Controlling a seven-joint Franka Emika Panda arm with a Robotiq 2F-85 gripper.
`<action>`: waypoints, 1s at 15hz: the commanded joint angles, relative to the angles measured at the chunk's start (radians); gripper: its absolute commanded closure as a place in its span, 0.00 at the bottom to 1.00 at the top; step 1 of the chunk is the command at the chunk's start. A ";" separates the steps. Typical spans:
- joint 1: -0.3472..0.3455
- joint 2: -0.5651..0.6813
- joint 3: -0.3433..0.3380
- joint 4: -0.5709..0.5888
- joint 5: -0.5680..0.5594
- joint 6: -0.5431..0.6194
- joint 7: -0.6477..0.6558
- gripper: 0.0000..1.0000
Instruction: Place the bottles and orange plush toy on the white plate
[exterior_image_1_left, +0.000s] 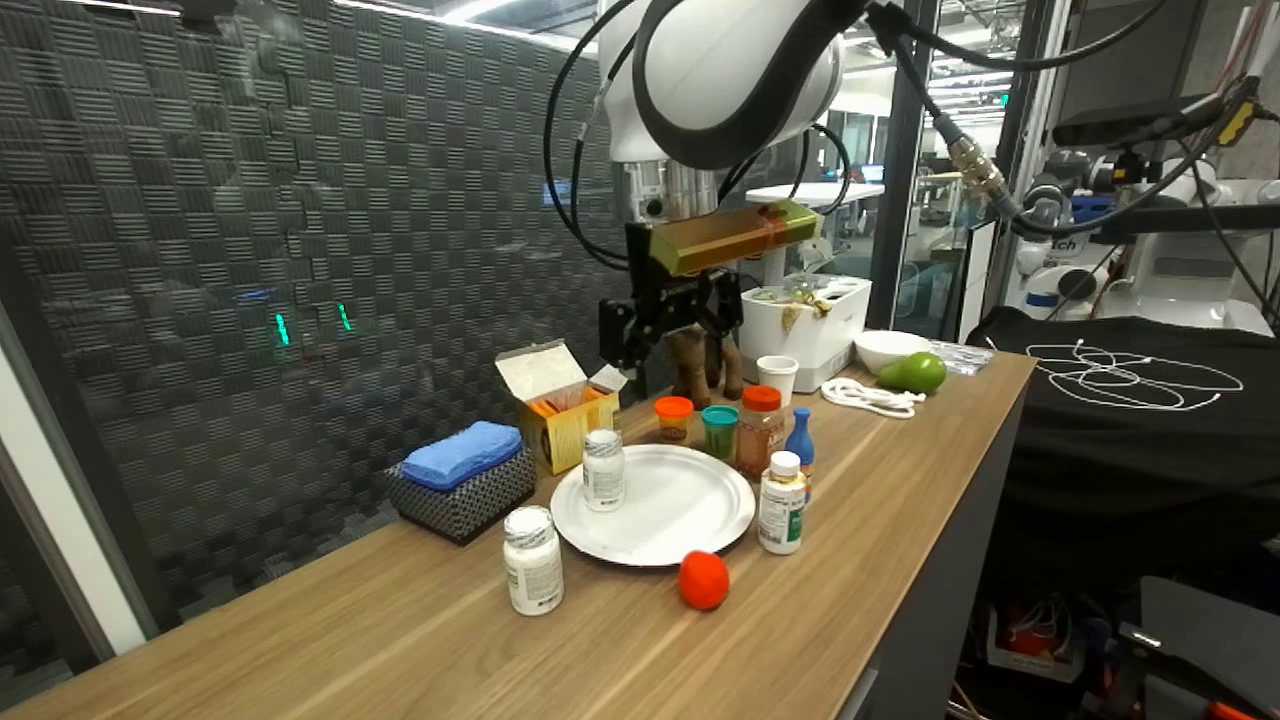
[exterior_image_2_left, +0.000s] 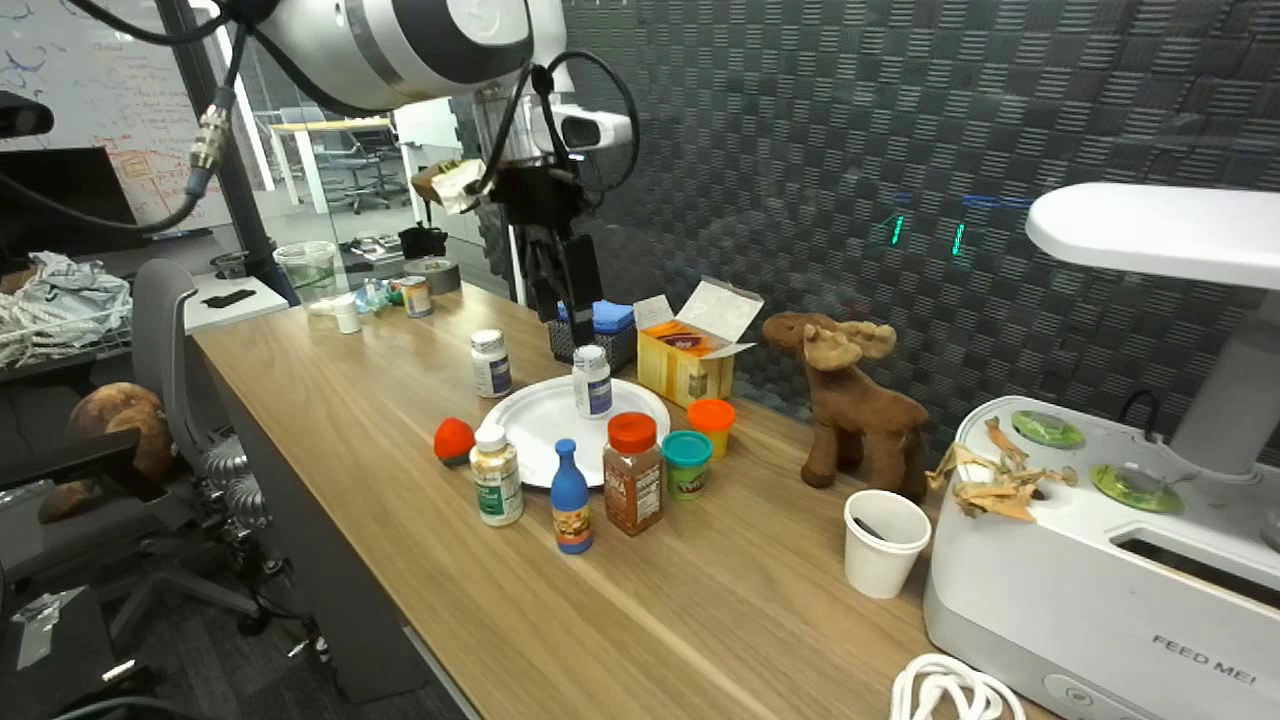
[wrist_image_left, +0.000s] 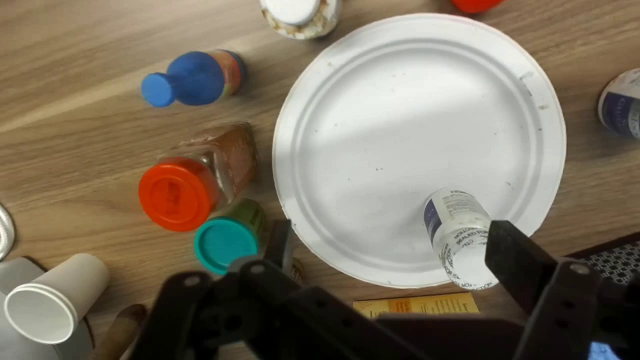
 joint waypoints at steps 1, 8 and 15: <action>-0.015 -0.120 0.012 -0.098 -0.016 -0.011 -0.073 0.00; -0.063 -0.157 -0.002 -0.178 -0.004 0.037 -0.028 0.00; -0.112 -0.145 -0.024 -0.223 0.007 0.040 0.041 0.00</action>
